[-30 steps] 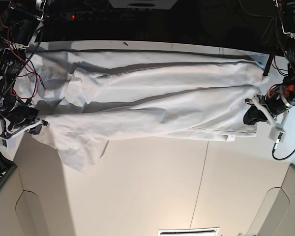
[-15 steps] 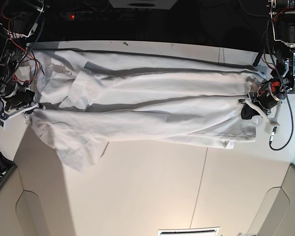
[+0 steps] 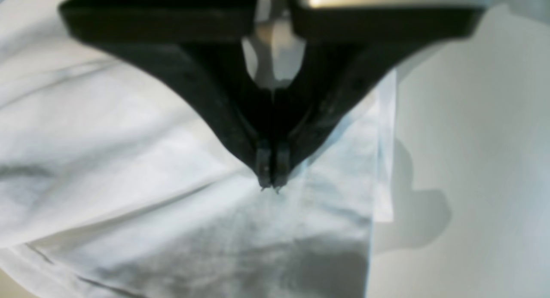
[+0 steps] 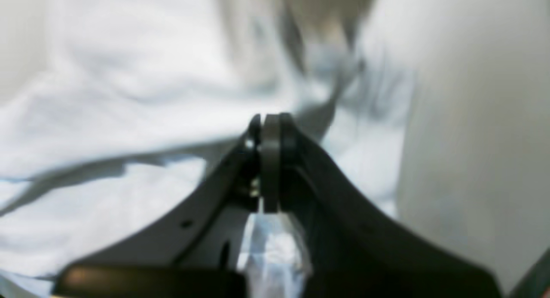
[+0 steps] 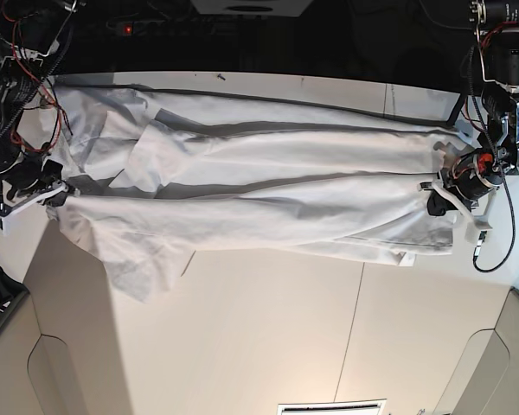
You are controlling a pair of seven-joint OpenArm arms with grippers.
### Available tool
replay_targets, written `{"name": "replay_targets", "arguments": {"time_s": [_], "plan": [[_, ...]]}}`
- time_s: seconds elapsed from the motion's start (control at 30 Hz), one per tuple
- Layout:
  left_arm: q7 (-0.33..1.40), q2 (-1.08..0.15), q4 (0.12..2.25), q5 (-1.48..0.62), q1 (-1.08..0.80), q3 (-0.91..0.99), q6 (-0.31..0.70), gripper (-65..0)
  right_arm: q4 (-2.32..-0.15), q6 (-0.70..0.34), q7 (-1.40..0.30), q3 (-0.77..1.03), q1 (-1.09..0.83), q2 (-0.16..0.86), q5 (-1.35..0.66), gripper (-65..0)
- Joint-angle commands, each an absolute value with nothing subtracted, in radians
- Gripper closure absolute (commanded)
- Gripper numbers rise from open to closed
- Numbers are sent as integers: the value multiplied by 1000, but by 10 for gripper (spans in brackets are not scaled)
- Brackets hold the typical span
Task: Layout the t-shirt on the table in an organized manner, then fold the t-shirt properly
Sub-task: 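Move the right gripper to the folded shirt's end and grasp it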
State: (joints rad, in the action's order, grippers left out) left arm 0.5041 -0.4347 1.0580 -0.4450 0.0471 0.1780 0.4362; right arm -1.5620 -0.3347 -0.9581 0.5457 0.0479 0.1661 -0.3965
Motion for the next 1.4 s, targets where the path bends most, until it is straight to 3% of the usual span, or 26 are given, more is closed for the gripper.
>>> {"name": "replay_targets", "arguments": {"time_s": [0.0,0.17,0.4,0.53,0.67,0.77,0.9,1.0,1.07,1.2,1.37], "plan": [[542,-449,1056,-408,51,180,405,0,-1615,-341,-948,550,63,179,-411,0],[542,-449,1056,-435,56,180,407,0,-1739,-341,-884,550,79,179,-408,0],[542,-448,1056,-498,56,180,468,0,-1636,-341,-749,535,218,179,-316,0],[542,-446,1056,-505,56,180,468,0,-1407,-341,-640,485,331,181,-266,-182],[542,-446,1056,-506,56,180,469,0,-1086,-341,-547,408,460,183,-263,-283],[542,-446,1056,-506,56,180,469,0,-847,-340,-436,338,544,182,-221,-315],[543,-446,1056,-505,56,180,469,0,-642,-340,-332,268,609,179,-160,-315],[542,-446,1056,-505,56,180,469,0,-619,-342,-321,251,605,164,-160,-307],[542,-446,1056,-506,56,180,476,0,-619,-361,-321,251,603,155,-160,-248],[542,-446,1056,-506,56,180,510,0,-638,-412,-321,251,603,149,-160,0],[542,-446,1056,-506,56,180,509,0,-707,-416,-348,251,600,149,-161,0]]}}
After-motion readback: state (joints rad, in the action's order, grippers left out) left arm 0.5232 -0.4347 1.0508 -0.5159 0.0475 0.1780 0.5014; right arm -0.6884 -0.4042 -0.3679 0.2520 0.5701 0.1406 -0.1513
